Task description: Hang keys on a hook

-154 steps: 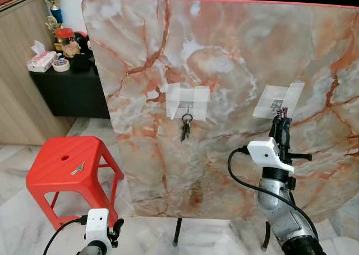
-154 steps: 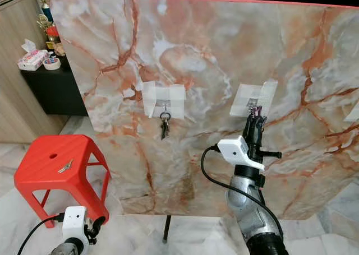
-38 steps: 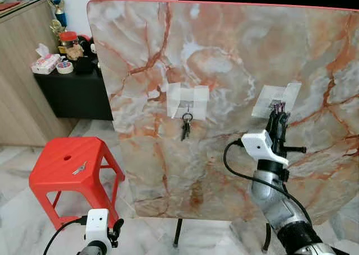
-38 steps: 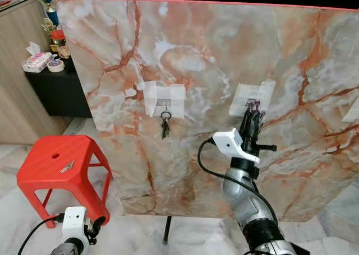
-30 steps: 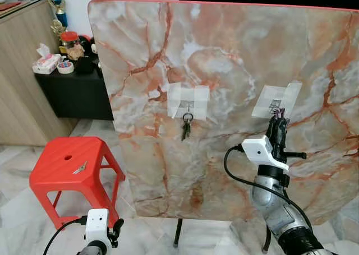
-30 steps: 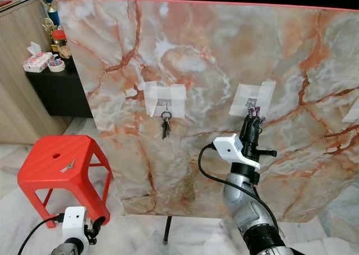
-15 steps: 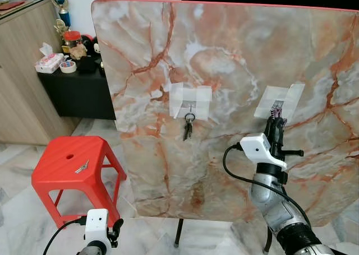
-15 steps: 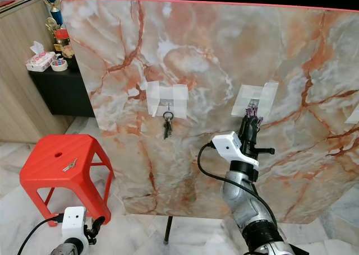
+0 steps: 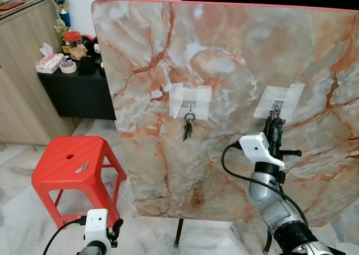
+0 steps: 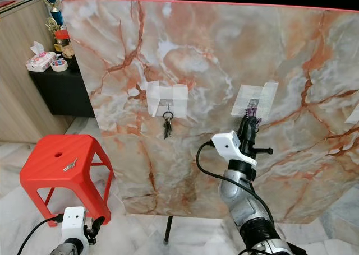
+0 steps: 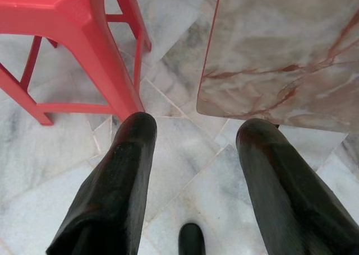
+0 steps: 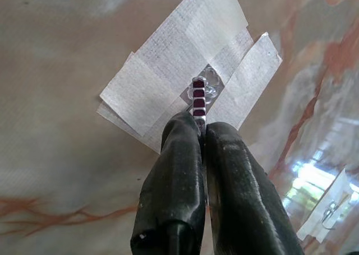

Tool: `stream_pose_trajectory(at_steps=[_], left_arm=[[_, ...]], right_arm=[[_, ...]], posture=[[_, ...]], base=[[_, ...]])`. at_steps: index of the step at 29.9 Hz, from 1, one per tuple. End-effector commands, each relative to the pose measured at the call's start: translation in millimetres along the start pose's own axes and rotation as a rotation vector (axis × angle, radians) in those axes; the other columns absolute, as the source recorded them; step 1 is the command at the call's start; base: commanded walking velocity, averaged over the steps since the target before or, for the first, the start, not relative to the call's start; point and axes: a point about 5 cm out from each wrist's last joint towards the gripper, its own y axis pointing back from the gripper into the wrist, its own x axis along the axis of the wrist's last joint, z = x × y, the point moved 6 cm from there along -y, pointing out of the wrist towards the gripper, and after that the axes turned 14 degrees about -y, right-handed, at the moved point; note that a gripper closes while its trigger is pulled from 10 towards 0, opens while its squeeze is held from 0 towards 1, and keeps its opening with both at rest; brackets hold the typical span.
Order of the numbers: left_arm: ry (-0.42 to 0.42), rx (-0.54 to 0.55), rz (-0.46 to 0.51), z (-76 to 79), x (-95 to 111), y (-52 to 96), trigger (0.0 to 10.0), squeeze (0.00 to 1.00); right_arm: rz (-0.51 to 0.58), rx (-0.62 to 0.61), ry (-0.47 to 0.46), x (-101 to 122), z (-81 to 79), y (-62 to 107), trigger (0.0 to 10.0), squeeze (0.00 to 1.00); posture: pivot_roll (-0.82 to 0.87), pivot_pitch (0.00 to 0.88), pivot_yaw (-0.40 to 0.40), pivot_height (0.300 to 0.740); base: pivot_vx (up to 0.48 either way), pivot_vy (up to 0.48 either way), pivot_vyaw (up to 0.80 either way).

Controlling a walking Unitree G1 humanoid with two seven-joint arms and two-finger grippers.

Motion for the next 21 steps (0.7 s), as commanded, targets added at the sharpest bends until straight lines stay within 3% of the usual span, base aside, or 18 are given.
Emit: stream_pose_trajectory(at_steps=[1, 18, 19, 20, 21], left_arm=[[0.012, -0.008, -0.017, 3.2, -4.3, 0.8, 10.0, 0.00], [0.013, -0.008, -0.021, 2.9, -5.9, 1.5, 10.0, 0.00], [0.013, -0.008, -0.023, 3.1, -6.0, 1.5, 10.0, 0.00], [0.013, -0.008, -0.024, 3.4, -6.2, 1.5, 10.0, 0.00], [0.014, -0.008, -0.026, 3.6, -6.5, 1.5, 10.0, 0.00]], right_arm=[[-0.017, -0.019, -0.018, -1.2, 3.5, -4.6, 10.0, 0.00], [-0.041, 0.004, -0.014, -6.1, -0.5, -4.1, 10.0, 0.00], [-0.042, 0.007, -0.014, -6.2, -1.1, -4.2, 10.0, 0.51], [-0.042, 0.011, -0.014, -6.3, -1.6, -4.2, 10.0, 0.63], [-0.044, 0.014, -0.011, -6.6, -2.3, -4.0, 10.0, 0.64]], posture=[[0.07, 0.003, -0.060, 0.740], [0.07, 0.002, -0.060, 0.740], [0.07, 0.002, -0.060, 0.740], [0.07, 0.002, -0.060, 0.740], [0.07, 0.002, -0.060, 0.740]], base=[[0.000, 0.000, 0.00], [0.000, 0.000, 0.00], [0.000, 0.000, 0.00], [0.000, 0.000, 0.00], [0.000, 0.000, 0.00]])
